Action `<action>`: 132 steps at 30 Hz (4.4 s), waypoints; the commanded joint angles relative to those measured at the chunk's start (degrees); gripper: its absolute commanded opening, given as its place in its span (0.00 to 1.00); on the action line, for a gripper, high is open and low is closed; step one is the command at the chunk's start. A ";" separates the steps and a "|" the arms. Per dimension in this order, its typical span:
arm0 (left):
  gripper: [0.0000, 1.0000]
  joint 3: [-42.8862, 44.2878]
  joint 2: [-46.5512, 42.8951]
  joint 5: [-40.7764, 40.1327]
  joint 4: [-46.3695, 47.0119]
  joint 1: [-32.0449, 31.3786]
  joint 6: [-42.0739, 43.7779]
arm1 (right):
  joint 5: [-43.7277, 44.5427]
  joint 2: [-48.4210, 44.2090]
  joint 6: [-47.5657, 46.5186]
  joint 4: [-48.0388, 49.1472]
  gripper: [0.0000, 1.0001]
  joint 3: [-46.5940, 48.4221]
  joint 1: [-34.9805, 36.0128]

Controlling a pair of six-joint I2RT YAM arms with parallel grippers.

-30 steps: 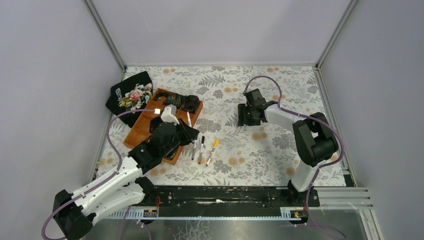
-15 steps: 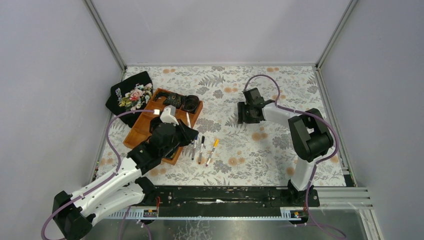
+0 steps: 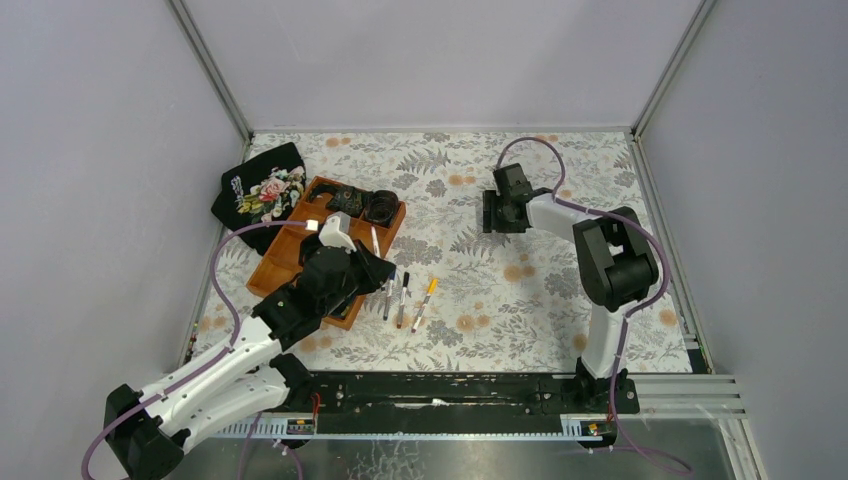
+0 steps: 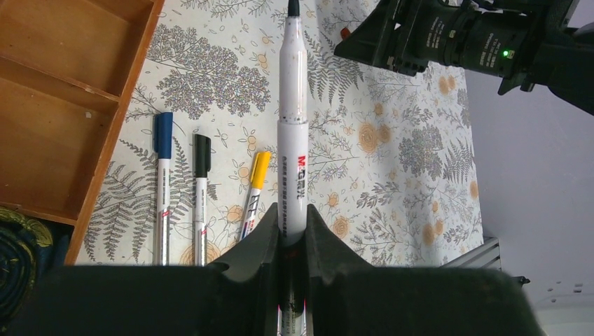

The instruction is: Insert the pens into the pen caps

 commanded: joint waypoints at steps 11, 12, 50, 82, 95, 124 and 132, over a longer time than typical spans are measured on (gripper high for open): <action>0.00 -0.49 -1.42 -1.93 -0.76 0.52 0.89 | 3.09 11.18 -4.48 -7.26 0.63 12.79 -0.84; 0.00 -0.49 -1.46 -2.06 -0.83 0.51 0.89 | 2.79 11.97 -4.73 -7.49 0.63 13.61 -0.88; 0.00 -0.49 -1.89 -0.69 -1.22 0.78 0.11 | 4.88 9.80 -5.23 -7.75 0.46 4.89 6.85; 0.00 -1.61 -5.58 -0.45 -2.43 0.80 -0.87 | 10.41 11.15 10.29 -12.84 0.19 6.30 6.99; 0.00 -5.61 -1.68 8.36 7.58 -0.07 -1.67 | 5.01 -3.28 8.06 -9.44 0.00 -4.63 6.91; 0.00 -10.90 10.16 15.12 36.00 -16.03 7.46 | -24.18 -44.33 34.23 41.58 0.00 -33.65 10.74; 0.00 -9.89 10.45 15.27 35.55 -16.40 7.56 | -25.18 -43.98 35.22 44.75 0.00 -32.02 11.50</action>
